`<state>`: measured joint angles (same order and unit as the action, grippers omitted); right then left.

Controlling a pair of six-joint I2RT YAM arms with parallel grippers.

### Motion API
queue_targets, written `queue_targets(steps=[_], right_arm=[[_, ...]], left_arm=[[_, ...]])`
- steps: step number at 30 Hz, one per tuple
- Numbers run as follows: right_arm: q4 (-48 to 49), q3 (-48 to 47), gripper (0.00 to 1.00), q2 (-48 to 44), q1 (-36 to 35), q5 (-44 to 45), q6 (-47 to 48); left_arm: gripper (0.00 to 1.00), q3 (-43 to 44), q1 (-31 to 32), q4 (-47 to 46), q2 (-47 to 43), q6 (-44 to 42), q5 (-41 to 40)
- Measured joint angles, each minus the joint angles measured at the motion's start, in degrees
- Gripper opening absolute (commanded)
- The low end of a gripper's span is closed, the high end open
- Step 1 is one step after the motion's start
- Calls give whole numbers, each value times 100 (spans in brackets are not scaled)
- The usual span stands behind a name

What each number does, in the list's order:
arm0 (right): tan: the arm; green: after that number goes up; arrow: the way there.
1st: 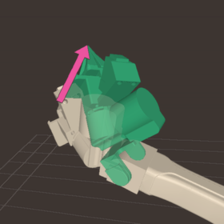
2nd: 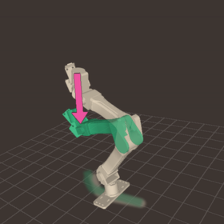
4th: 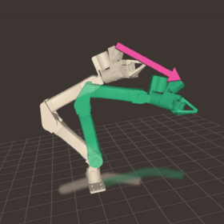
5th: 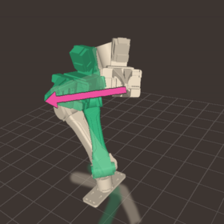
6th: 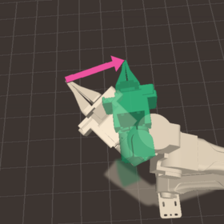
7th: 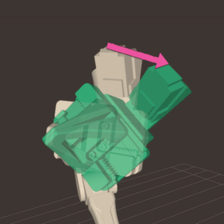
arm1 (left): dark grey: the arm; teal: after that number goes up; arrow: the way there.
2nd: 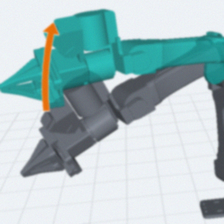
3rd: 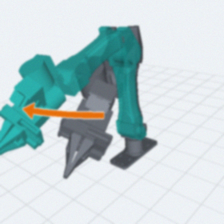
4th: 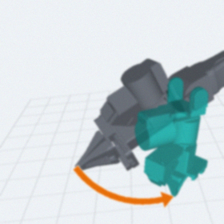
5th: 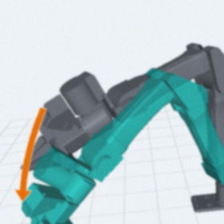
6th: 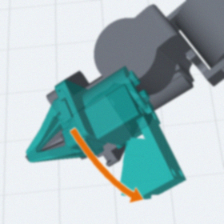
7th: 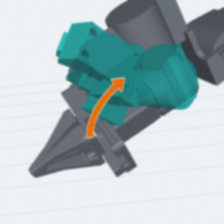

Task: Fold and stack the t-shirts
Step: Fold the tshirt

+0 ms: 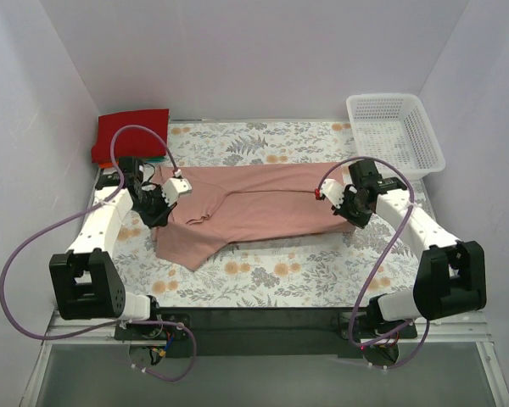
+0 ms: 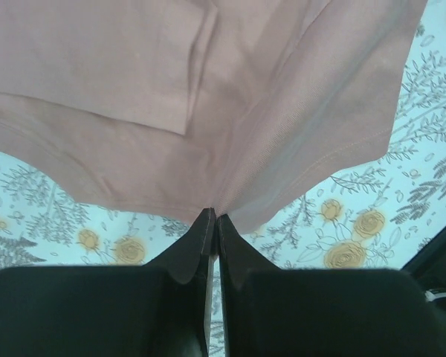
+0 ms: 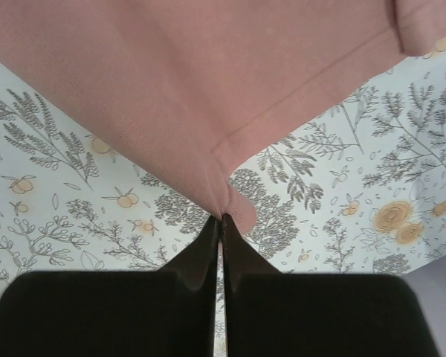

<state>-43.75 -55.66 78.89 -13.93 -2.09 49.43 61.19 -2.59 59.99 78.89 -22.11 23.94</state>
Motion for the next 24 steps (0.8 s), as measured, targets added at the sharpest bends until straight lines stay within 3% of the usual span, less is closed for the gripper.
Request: queue_targets(steps=[9,24], right_arm=[[-7,-975,1,813,229,-4,258],[7,-2413,1,2420,363,7,461]], left_arm=[[0,1246,-17,-52,1084,203,127],[0,2409,-48,-260,2544,457,201]])
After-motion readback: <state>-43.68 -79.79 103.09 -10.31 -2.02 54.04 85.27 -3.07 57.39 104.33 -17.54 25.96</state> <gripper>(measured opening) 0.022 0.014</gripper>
